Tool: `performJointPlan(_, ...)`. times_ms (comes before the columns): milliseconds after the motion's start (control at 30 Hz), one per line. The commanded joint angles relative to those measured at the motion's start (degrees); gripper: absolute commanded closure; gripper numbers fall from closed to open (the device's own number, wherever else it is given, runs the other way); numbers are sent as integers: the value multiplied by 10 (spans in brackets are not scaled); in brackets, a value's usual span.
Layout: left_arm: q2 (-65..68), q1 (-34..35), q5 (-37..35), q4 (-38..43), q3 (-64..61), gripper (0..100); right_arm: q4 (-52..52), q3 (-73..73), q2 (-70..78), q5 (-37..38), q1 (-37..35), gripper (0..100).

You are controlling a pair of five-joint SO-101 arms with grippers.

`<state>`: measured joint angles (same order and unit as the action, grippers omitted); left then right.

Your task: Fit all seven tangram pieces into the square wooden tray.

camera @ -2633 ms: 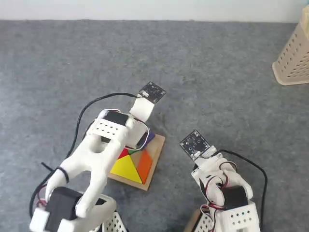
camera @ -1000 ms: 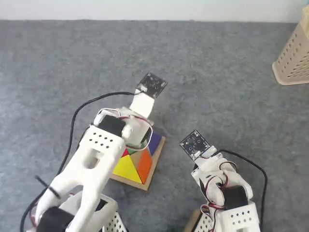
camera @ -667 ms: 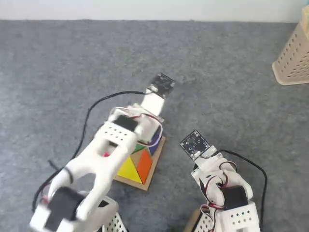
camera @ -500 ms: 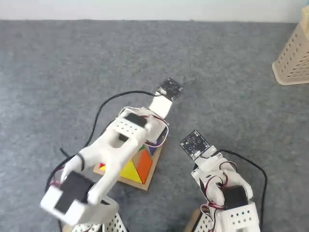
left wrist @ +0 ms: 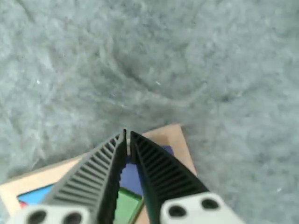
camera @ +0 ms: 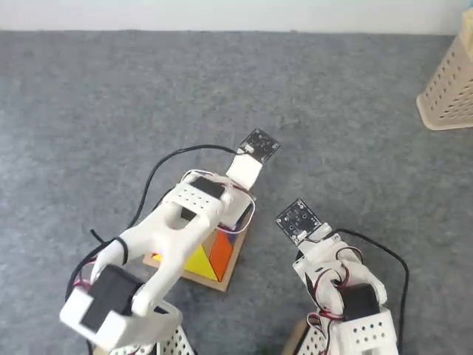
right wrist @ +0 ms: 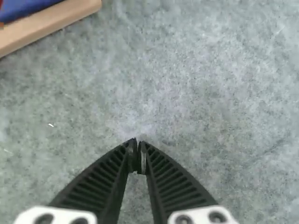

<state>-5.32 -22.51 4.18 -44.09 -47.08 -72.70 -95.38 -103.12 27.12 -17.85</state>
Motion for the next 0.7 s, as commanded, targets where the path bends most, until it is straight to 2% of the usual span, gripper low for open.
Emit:
performJointPlan(0, -39, -1, 22, -6, -18, 988, -3, -11, -8, -4, 1, 991)
performJointPlan(400, -62, 0, 21, -31, -8, 988, -3, -11, -8, -4, 1, 991)
performJointPlan(533, -159, 31, -11, -12, -54, 989, -3, -11, -8, -4, 1, 991)
performJointPlan(667, -297, 94, -31, 56, -141, 989, -3, -11, -8, -4, 1, 991)
